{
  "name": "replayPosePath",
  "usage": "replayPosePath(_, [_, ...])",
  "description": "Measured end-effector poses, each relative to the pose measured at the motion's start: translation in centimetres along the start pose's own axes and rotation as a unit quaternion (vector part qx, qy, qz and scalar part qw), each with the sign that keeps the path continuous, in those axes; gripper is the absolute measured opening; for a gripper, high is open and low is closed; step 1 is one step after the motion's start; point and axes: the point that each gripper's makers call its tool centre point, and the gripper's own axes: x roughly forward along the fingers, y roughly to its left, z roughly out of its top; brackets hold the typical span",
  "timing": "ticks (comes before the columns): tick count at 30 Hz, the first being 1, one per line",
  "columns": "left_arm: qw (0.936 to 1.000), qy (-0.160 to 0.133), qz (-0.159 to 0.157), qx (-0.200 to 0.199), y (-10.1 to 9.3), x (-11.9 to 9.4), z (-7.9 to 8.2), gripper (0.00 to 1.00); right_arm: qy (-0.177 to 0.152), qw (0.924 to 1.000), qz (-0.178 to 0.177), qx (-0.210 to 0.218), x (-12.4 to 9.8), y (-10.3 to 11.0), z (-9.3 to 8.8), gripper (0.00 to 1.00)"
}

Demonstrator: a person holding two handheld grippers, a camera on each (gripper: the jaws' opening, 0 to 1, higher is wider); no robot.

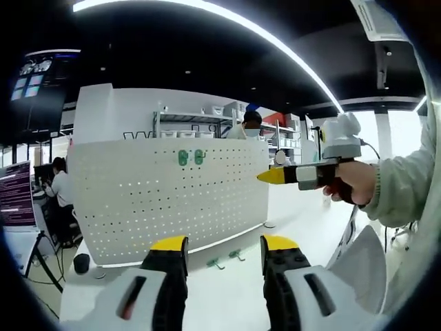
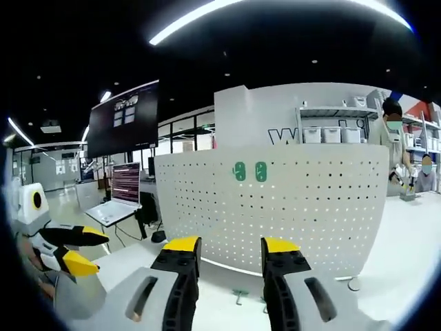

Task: Insert the hook assembly into the mounting plate slot until the hook locks in place.

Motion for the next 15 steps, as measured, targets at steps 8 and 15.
replayPosePath(8, [0.9999,-0.004,-0.015,0.004,-0.9,0.7,0.6,0.44,-0.004,1.0000,0.000,0.009,-2.2,-0.3,0.3,0.33])
replayPosePath(15, [0.9997,0.000,-0.022,0.004,-1.4,1.2,0.4,0.44,-0.004,0.9999,0.006,0.011,-3.9,-0.3,0.6,0.34])
